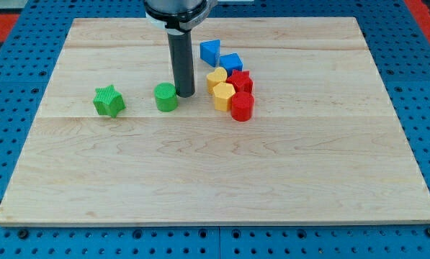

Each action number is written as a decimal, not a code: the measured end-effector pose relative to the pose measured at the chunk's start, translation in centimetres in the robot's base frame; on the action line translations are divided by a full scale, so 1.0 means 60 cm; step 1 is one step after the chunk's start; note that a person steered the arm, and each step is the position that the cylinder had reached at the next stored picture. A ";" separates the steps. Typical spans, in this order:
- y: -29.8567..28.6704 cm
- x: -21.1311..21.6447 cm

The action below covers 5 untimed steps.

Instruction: Push the green circle left a bit

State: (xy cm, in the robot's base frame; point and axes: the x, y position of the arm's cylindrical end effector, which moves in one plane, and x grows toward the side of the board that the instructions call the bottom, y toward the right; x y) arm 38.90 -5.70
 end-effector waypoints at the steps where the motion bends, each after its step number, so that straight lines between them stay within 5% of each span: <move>1: -0.033 0.012; 5: -0.055 0.072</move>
State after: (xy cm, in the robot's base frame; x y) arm 43.24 -9.02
